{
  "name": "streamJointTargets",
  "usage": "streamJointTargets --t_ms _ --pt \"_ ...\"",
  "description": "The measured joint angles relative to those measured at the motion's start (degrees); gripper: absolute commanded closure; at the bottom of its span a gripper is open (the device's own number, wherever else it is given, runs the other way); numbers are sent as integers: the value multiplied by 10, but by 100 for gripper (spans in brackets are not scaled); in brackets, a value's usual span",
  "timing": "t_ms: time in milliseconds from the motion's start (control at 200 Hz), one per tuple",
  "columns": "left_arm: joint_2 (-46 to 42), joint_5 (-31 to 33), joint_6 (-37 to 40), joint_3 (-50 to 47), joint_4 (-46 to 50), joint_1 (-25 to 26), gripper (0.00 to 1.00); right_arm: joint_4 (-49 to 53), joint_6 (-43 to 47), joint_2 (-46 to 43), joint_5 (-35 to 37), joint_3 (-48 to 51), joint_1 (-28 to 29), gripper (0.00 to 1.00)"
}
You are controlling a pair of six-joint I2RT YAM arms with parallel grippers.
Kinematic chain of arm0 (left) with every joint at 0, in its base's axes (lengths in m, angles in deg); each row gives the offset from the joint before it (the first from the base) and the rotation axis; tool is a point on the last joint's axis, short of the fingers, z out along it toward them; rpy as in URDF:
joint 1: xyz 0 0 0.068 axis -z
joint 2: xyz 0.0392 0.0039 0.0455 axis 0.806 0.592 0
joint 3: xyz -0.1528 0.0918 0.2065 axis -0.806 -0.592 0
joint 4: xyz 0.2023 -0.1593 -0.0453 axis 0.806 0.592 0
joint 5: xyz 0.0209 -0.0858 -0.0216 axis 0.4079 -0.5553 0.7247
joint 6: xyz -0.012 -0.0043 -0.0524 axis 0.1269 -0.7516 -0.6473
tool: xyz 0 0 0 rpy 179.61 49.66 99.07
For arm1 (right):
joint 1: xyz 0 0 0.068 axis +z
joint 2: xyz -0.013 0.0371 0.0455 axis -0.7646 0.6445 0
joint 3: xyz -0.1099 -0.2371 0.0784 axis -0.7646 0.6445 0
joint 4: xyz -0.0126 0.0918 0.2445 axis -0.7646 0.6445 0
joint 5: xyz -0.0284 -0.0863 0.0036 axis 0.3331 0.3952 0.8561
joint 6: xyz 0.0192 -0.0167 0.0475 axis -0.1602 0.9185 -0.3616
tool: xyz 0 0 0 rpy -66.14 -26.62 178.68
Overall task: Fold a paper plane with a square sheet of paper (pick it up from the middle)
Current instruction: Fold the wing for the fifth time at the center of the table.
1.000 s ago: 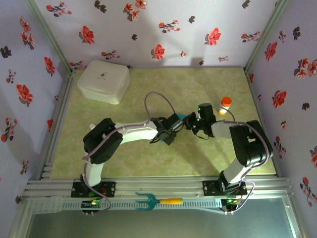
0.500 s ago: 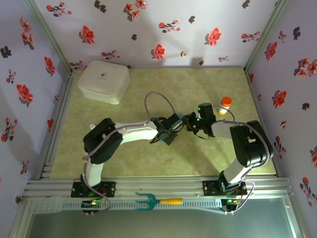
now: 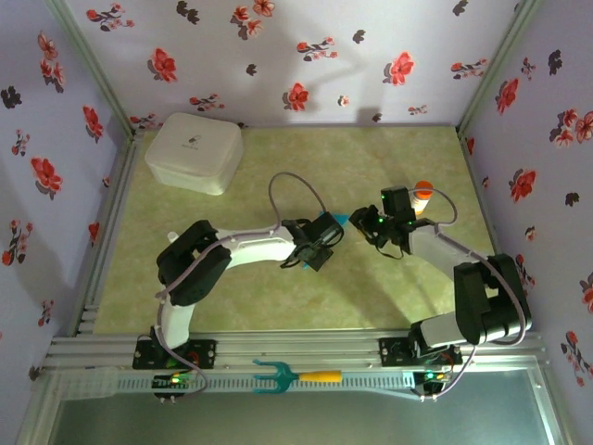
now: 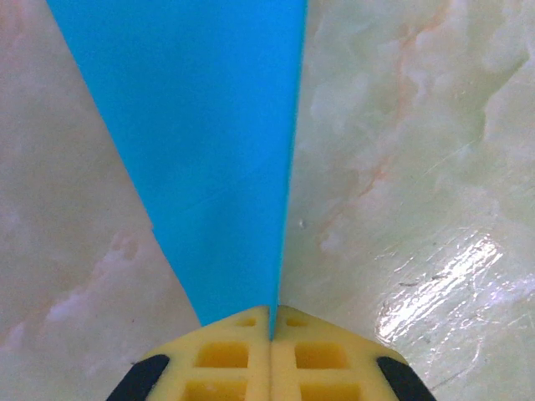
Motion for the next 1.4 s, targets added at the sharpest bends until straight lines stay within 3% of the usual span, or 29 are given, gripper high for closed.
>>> streamJointTargets --t_ms 460,860,1015,1400 --pt "0 -69 -40 0 -15 -23 82 8 5 0 -1 7 0 59" --pt "2 -94 -56 0 -16 -28 91 1 5 8 -11 13 0 58" --pt "3 -105 -59 -1 -20 -32 100 -8 5 13 -16 16 0 58" --pt "0 -136 -73 -29 -53 -52 100 -12 5 16 -22 25 0 58"
